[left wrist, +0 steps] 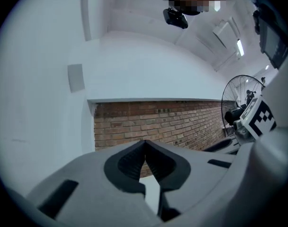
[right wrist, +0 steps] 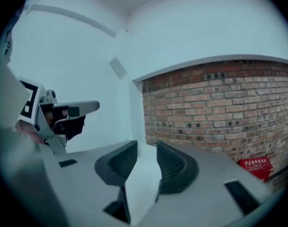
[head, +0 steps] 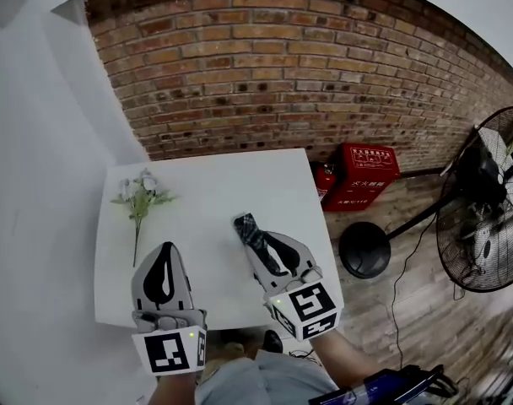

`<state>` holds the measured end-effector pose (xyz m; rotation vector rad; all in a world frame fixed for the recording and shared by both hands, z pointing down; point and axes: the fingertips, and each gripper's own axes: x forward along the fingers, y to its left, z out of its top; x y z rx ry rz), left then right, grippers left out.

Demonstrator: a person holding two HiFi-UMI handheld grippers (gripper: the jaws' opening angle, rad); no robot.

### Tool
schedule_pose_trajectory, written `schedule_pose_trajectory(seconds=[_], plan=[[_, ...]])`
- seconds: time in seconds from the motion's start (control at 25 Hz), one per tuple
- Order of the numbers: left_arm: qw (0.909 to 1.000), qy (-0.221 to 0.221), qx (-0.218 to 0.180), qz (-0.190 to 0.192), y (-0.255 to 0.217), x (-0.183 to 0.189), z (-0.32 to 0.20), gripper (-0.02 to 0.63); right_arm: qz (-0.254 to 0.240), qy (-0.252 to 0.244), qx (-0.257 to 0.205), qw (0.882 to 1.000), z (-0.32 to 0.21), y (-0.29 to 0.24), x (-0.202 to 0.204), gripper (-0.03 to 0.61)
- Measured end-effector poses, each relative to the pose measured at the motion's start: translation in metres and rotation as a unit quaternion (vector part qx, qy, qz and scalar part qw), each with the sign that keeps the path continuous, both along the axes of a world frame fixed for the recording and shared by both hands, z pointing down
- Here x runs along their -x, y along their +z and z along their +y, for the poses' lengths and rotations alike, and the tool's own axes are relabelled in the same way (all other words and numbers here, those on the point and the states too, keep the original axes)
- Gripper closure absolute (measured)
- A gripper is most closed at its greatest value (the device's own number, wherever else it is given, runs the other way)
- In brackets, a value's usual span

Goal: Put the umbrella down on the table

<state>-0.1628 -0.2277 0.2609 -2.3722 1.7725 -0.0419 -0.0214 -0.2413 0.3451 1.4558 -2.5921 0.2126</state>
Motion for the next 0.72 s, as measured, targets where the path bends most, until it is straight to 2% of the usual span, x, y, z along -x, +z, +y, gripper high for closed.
schedule_pose_trajectory(seconds=[0.12,0.24,0.32,0.72], plan=[[0.9997,0.004,-0.025,-0.004,-0.022,-0.01,0.007,0.604,0.0,0.008,-0.067,0.998,0.004,-0.043,-0.004,0.516],[0.9994,0.007,-0.034,0.002,-0.027,-0.013,0.013,0.606,-0.012,0.002,-0.106,0.994,0.013,-0.062,-0.001,0.54],[0.9992,0.007,-0.04,0.0,-0.029,-0.013,0.016,0.606,-0.014,0.006,-0.118,0.993,0.017,-0.066,-0.002,0.572],[0.9998,0.003,-0.018,-0.007,-0.024,-0.023,0.026,0.606,-0.019,0.0,-0.129,0.991,0.032,-0.082,-0.005,0.575]])
